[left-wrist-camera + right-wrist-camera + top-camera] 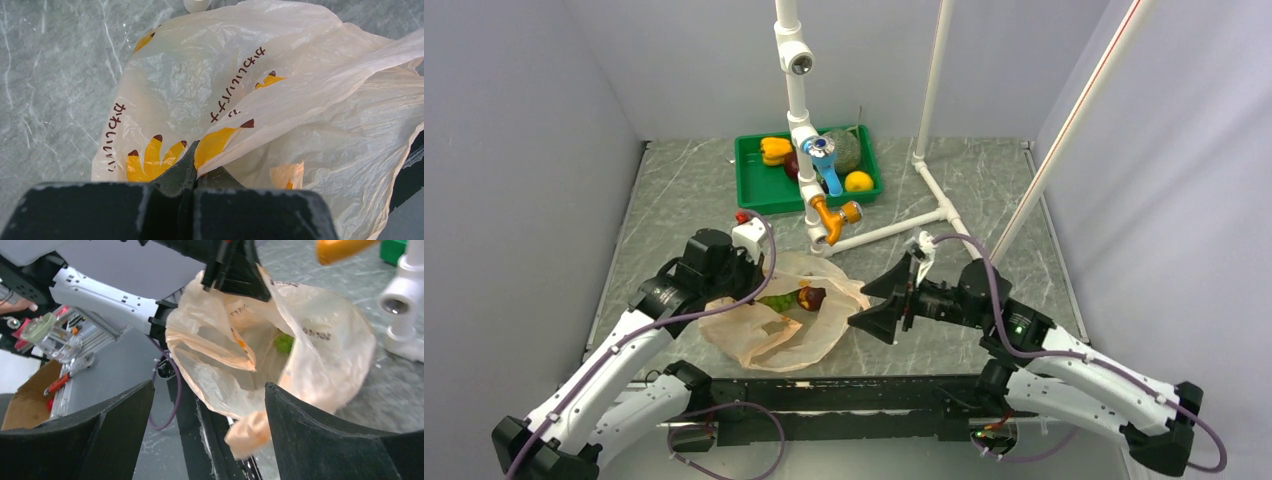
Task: Take the fake fruits out of the plastic bag
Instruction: Take out the fake fruit from the plastic bag.
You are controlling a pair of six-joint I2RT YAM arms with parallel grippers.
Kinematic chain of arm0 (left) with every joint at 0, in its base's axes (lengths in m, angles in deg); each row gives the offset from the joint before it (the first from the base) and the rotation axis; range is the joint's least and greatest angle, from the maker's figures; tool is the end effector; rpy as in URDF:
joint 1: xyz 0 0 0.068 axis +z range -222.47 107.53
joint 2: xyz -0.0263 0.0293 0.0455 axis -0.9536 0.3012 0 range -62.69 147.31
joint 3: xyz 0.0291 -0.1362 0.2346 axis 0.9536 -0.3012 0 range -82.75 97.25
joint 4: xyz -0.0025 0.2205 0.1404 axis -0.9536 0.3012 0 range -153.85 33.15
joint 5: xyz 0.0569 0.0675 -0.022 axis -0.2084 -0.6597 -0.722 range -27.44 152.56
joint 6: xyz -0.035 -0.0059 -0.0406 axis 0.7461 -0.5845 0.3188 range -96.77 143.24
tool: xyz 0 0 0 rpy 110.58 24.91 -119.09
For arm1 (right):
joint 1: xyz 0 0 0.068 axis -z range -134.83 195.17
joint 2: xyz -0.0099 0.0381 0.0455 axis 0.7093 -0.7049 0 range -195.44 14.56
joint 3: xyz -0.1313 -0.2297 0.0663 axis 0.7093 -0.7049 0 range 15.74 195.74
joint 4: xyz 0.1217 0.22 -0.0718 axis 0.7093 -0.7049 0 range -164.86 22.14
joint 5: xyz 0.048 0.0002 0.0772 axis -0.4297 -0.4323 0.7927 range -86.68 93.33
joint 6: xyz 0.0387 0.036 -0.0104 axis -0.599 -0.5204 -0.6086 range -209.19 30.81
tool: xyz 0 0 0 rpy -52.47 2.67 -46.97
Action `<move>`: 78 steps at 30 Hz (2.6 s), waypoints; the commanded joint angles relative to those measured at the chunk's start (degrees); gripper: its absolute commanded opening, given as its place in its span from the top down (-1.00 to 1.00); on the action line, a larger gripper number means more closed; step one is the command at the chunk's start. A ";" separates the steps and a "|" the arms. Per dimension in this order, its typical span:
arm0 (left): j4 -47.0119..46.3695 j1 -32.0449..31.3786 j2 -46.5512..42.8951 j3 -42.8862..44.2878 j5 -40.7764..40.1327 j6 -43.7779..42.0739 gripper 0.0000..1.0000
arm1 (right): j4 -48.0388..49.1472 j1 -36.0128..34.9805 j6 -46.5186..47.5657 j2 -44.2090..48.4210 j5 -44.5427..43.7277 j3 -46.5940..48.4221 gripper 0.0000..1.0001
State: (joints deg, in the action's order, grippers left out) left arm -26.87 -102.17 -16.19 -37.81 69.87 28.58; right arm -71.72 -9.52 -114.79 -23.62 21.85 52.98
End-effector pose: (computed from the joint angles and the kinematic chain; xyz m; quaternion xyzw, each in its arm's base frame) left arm 0.1457 -0.0884 0.2902 0.2167 0.8729 -0.1852 0.3959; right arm 0.0867 0.1419 0.3236 -0.2880 0.6758 0.5213 0.4342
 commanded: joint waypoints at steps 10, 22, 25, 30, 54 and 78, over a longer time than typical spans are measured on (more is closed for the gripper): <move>-0.78 0.10 5.37 0.37 -0.48 0.01 1.00 | 12.04 -12.19 9.17 -27.08 -17.92 4.50 -0.48; -0.90 0.13 4.56 0.67 -0.19 -0.14 1.00 | 4.35 -13.69 11.08 -49.37 -30.36 18.72 -0.51; -1.82 0.11 2.11 0.13 0.49 -0.33 1.00 | 4.12 -13.86 11.32 -51.24 -31.67 21.03 -0.52; -2.99 0.16 -1.25 -0.34 1.85 -0.61 1.00 | 4.14 -13.87 11.61 -54.67 -35.15 22.77 -0.37; -3.47 0.07 -1.41 -0.64 4.16 -0.95 1.00 | 7.13 -12.36 17.96 -63.86 -49.56 21.49 -0.98; -2.83 0.14 -0.54 -0.33 1.07 -0.77 1.00 | 16.08 -12.21 14.49 -37.45 -24.66 9.41 0.75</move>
State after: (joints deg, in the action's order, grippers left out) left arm -27.86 -102.12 -16.71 -38.51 72.41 28.40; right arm -60.74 -21.78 -97.53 -68.23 -10.94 65.15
